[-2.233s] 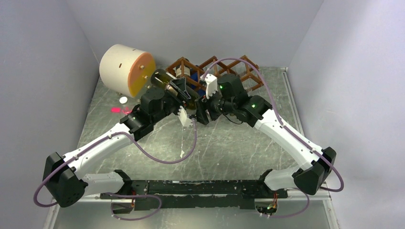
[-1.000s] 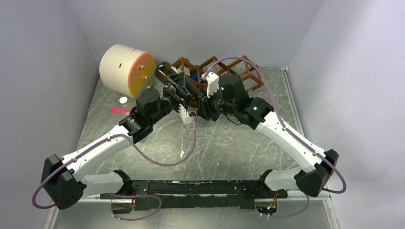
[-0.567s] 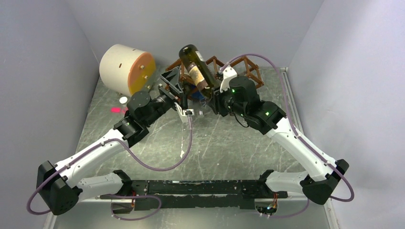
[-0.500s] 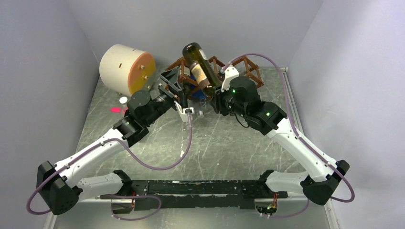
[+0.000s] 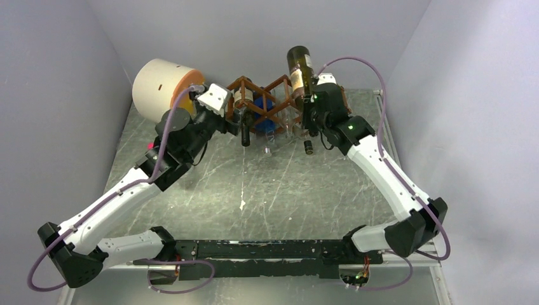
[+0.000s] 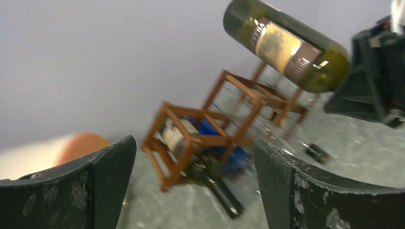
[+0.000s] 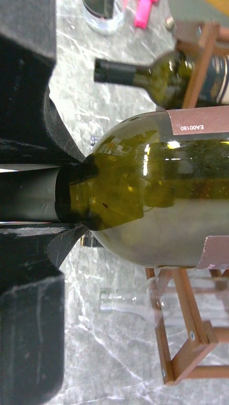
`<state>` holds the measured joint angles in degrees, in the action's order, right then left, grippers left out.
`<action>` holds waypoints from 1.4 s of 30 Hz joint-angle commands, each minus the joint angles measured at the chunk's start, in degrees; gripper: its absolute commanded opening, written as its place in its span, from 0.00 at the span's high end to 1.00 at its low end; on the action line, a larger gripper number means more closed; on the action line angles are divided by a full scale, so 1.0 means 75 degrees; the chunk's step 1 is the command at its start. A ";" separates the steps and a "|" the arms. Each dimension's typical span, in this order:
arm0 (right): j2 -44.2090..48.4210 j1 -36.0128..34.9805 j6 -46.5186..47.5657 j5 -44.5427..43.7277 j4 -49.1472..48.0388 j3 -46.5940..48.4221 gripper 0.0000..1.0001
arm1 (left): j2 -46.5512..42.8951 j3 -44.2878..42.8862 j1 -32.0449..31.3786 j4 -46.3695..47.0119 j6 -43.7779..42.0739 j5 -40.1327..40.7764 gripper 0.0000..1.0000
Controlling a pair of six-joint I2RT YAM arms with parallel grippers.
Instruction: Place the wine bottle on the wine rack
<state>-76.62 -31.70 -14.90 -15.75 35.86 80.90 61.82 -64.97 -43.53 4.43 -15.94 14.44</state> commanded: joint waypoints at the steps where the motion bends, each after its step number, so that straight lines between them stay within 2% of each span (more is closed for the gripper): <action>1: -0.0138 0.0540 -0.0283 0.0076 -0.0893 0.0576 1.00 | 0.0062 -0.0068 0.0046 -0.1521 0.3115 -0.0562 0.05; 3: -0.0284 0.0843 -0.0289 0.0166 -0.0867 0.0694 1.00 | 0.0232 -0.0244 0.0061 -0.2108 0.3417 -0.0875 0.05; 6: -0.0505 0.1145 -0.0225 0.0474 -0.0842 0.0781 1.00 | 0.0217 -0.0163 0.0061 -0.2486 0.3757 -0.0580 0.05; 15: -0.1230 0.1702 -0.0061 0.1251 -0.0695 0.0956 1.00 | -0.0558 0.0265 0.0069 -0.2603 0.3480 -0.0811 0.05; 25: -0.1908 0.1848 0.0211 0.1571 -0.0669 0.0977 1.00 | -0.0940 0.0566 0.0064 -0.2551 0.3317 -0.0753 0.05; 26: -0.1962 0.1838 0.0210 0.1545 -0.0589 0.1024 0.97 | -0.0954 0.0585 0.0064 -0.2540 0.3309 -0.0746 0.05; 32: -0.1972 0.1839 0.0135 0.1479 -0.0433 0.0864 0.68 | -0.0918 0.0608 0.0068 -0.2504 0.3265 -0.0690 0.05; 35: -0.1955 0.1838 0.0132 0.1508 -0.0411 0.0781 0.49 | -0.0882 0.0590 0.0068 -0.2489 0.3246 -0.0673 0.05; 38: -0.1987 0.1844 0.0192 0.1579 -0.0376 0.0768 0.42 | -0.0834 0.0534 0.0072 -0.2508 0.3242 -0.0682 0.05; 42: -0.1995 0.1846 0.0150 0.1568 -0.0334 0.0822 0.40 | -0.0808 0.0468 0.0069 -0.2561 0.3228 -0.0603 0.05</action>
<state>-92.82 -18.22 -14.04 -4.16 34.48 85.19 55.59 -60.99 -43.20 -14.92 8.80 9.41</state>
